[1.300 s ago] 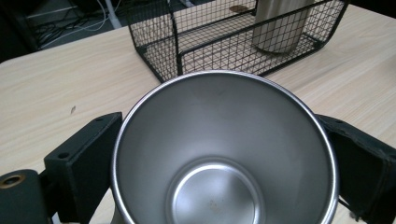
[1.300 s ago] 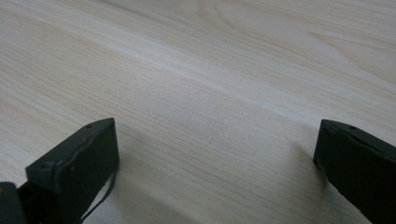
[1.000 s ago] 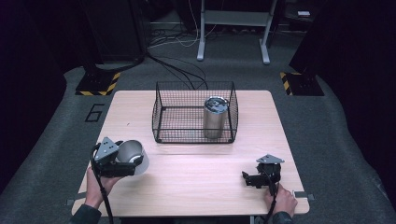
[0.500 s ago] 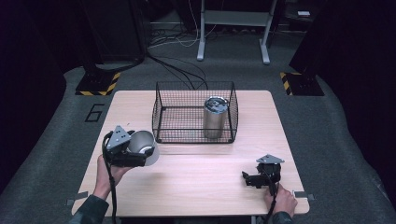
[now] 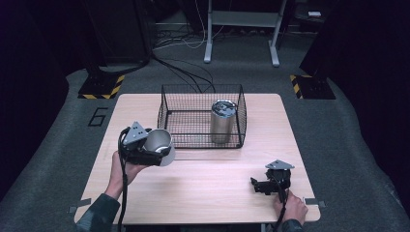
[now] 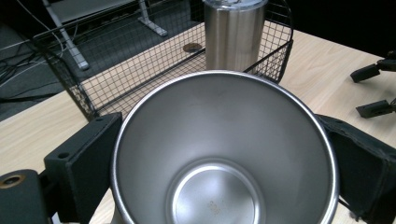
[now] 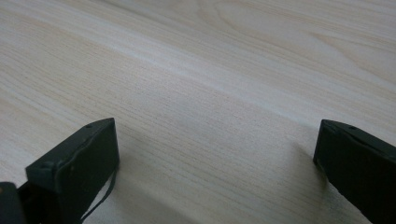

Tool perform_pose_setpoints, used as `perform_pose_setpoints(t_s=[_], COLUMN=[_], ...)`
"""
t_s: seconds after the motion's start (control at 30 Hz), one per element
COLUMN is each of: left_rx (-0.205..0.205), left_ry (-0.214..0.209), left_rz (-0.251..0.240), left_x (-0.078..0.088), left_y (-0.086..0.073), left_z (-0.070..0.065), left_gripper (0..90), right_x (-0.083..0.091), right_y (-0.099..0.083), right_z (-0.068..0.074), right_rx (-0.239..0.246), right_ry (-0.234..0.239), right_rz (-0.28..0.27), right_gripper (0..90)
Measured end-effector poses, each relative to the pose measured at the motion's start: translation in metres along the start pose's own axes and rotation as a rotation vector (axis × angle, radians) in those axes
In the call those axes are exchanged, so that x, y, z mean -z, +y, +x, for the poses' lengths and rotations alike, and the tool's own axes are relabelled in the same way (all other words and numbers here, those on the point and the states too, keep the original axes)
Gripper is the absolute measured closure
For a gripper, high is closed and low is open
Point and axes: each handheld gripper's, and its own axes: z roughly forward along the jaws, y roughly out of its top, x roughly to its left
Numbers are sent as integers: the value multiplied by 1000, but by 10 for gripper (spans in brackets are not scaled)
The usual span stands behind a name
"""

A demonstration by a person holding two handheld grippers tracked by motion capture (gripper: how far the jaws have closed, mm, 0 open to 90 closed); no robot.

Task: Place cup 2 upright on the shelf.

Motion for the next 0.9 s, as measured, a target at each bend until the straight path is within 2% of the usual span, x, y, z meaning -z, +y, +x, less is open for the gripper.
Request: perform_pose_setpoints(t_s=[0.2,0.4,0.43,0.83,0.9], left_rx=[-11,-10,-22,-21,-36], left_ry=[-1,-23,-26,-40,-32], left_rz=[-10,-18,-15,-33,-35], left_x=[-5,-14,-15,-27,-28], left_y=[10,23,25,50,55], left_z=[-2,-6,-5,-2,-3], left_gripper=[62,62,62,62,62], right_x=[0,0,0,0,0], right_y=[0,0,0,0,0], right_z=[0,0,0,0,0], right_rx=[0,0,-1,0,0], right_ry=[-1,-2,-1,0,-1], right_rz=[-3,-8,-6,-6,-4], right_gripper=[0,0,0,0,0])
